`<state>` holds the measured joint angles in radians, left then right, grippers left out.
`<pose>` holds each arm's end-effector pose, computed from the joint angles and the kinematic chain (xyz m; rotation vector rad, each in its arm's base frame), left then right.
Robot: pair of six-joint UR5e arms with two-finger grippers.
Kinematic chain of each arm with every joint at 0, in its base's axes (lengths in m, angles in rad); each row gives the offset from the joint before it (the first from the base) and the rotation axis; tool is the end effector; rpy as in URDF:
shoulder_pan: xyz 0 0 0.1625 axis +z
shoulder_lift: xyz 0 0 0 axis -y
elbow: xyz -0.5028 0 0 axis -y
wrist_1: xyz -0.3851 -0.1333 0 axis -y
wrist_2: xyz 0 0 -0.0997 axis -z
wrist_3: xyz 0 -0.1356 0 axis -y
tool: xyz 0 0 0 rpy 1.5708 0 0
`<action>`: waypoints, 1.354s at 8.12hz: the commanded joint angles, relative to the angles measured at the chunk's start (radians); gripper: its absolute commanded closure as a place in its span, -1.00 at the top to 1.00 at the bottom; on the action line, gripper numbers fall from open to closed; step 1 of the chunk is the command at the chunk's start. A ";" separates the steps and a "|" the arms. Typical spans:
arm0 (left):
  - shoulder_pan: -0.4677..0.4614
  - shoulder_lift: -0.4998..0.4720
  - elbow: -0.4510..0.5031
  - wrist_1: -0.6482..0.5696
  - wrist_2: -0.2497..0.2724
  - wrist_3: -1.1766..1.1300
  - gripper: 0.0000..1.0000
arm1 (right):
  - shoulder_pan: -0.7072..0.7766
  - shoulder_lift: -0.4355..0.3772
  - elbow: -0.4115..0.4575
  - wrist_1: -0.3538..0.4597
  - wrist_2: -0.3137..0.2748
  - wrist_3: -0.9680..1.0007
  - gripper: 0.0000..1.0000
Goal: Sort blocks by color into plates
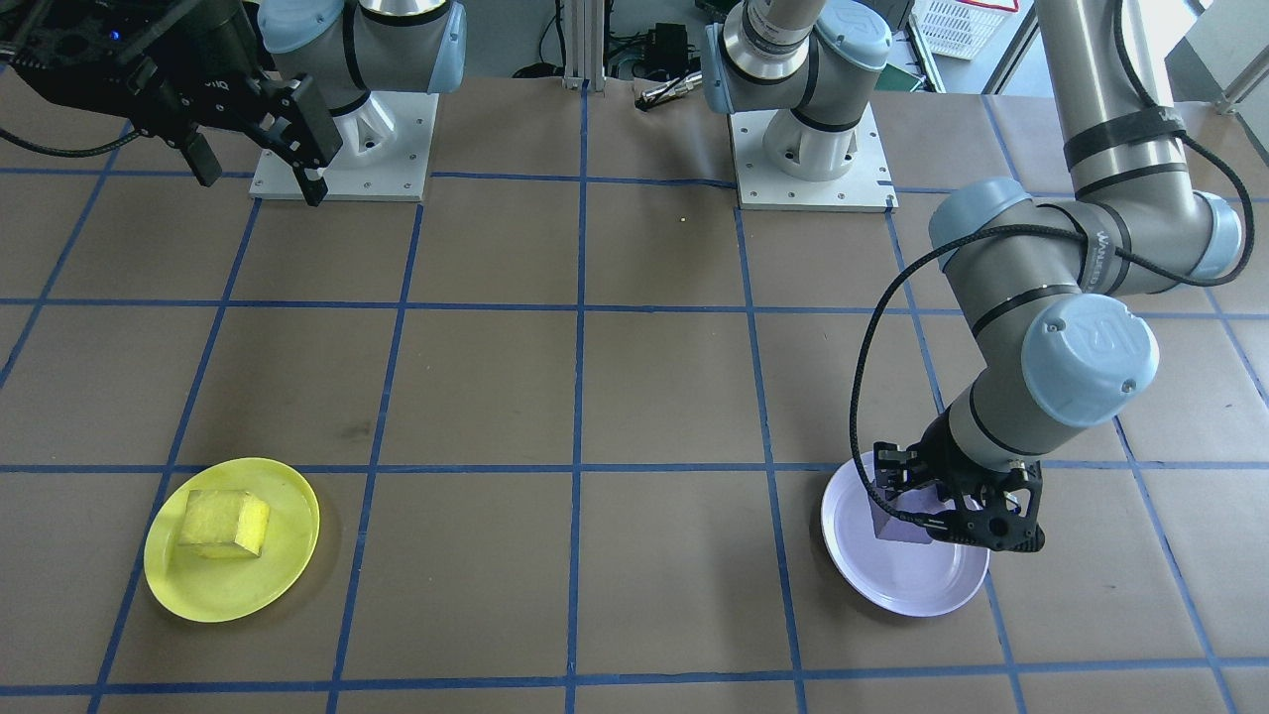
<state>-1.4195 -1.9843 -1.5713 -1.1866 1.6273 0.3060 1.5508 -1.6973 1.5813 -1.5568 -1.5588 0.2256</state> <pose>-0.0262 -0.6617 0.3297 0.2403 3.0833 0.0647 0.1263 -0.4347 0.5811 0.3806 3.0920 -0.1563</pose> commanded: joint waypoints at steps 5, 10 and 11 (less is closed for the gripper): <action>0.049 -0.044 0.000 0.050 -0.010 0.042 1.00 | 0.002 -0.012 0.000 0.023 0.000 0.000 1.00; 0.042 0.134 0.000 -0.153 -0.121 -0.103 1.00 | 0.002 -0.018 0.002 0.030 -0.001 0.001 1.00; 0.036 0.201 -0.001 -0.215 -0.118 -0.129 1.00 | 0.002 -0.018 0.002 0.030 0.000 0.001 1.00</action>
<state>-1.3770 -1.8947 -1.5708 -1.2862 1.5238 0.2275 1.5525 -1.7139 1.5823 -1.5277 -1.5602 0.2262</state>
